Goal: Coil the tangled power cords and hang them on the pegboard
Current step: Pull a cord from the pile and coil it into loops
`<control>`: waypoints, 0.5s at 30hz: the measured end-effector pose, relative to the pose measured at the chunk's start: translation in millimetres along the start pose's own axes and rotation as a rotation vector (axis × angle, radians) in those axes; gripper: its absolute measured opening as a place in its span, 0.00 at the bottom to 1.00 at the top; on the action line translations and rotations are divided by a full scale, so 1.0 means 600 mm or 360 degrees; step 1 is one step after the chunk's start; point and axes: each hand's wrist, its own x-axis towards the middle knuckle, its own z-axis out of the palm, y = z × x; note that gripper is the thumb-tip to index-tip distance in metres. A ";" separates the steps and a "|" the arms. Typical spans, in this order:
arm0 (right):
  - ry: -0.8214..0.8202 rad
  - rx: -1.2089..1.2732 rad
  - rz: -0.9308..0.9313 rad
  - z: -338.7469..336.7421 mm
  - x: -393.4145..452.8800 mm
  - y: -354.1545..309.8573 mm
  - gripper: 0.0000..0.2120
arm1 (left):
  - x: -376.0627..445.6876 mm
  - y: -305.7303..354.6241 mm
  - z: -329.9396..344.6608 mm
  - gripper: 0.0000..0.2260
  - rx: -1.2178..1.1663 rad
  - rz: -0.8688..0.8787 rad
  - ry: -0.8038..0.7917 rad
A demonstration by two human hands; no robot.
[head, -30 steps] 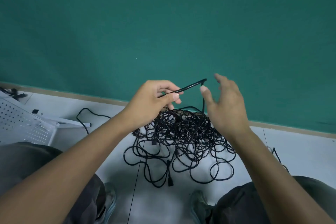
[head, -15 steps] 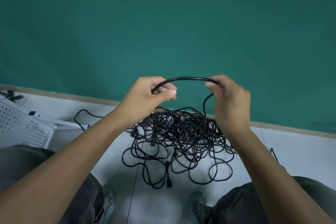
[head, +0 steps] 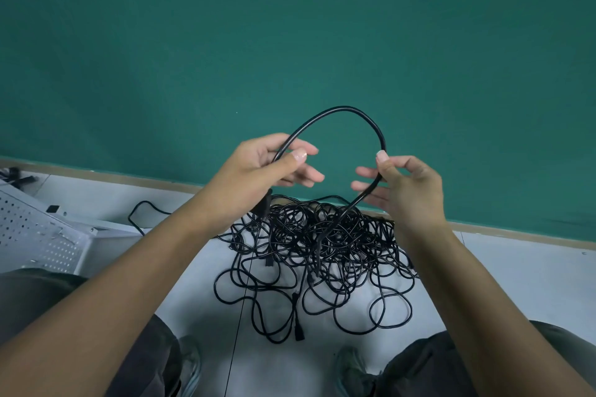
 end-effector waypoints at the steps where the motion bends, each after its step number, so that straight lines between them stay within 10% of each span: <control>1: -0.0008 0.0029 0.0039 -0.001 0.001 0.000 0.08 | -0.001 0.001 0.001 0.11 -0.0013 0.0017 -0.0014; 15: -0.0421 -0.0278 -0.0116 0.029 -0.009 0.034 0.09 | 0.000 0.013 0.003 0.16 -0.0645 -0.0008 0.0209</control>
